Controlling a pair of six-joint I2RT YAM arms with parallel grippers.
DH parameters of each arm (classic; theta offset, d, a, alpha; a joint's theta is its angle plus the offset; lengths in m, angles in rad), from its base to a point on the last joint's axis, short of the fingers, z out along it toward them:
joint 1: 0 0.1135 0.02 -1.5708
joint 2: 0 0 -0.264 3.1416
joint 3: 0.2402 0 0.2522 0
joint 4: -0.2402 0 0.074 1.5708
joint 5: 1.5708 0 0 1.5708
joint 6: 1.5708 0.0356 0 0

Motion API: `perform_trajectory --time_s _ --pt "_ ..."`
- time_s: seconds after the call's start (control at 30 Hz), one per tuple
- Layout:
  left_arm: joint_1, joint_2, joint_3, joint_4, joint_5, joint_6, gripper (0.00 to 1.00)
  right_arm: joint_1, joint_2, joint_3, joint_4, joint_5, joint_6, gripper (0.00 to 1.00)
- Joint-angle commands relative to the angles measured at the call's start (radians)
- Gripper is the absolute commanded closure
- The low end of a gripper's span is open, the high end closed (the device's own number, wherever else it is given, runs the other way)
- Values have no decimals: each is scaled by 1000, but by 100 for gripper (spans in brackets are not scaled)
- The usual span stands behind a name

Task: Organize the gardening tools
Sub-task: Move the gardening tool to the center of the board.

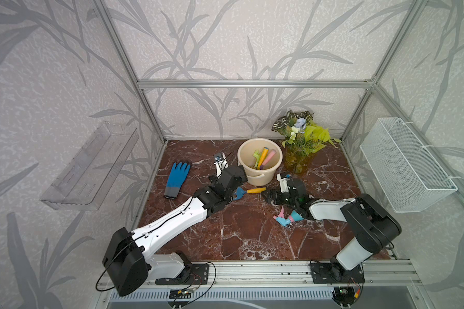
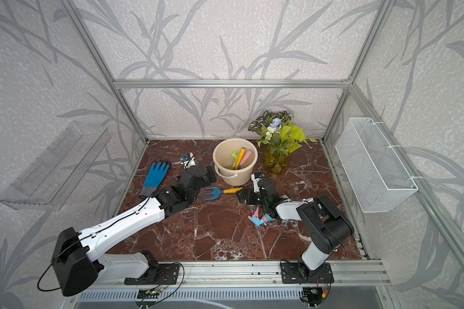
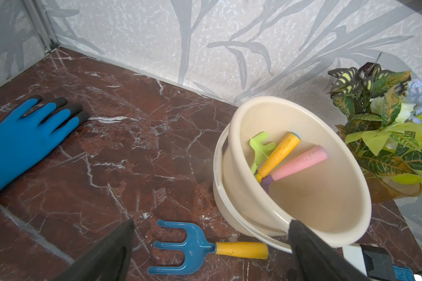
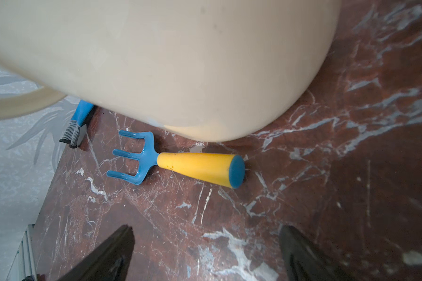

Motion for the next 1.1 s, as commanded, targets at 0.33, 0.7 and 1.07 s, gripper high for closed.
perform_trajectory --time_s 0.33,0.7,1.07 --pt "65 -108 -184 -57 75 -168 0 11 150 130 89 -29 -82 4" --pt "157 -115 -285 -46 192 -286 0 86 183 158 58 -112 -111 7" --pt "188 -70 -323 -18 251 -305 2 271 127 105 61 -130 -116 8"
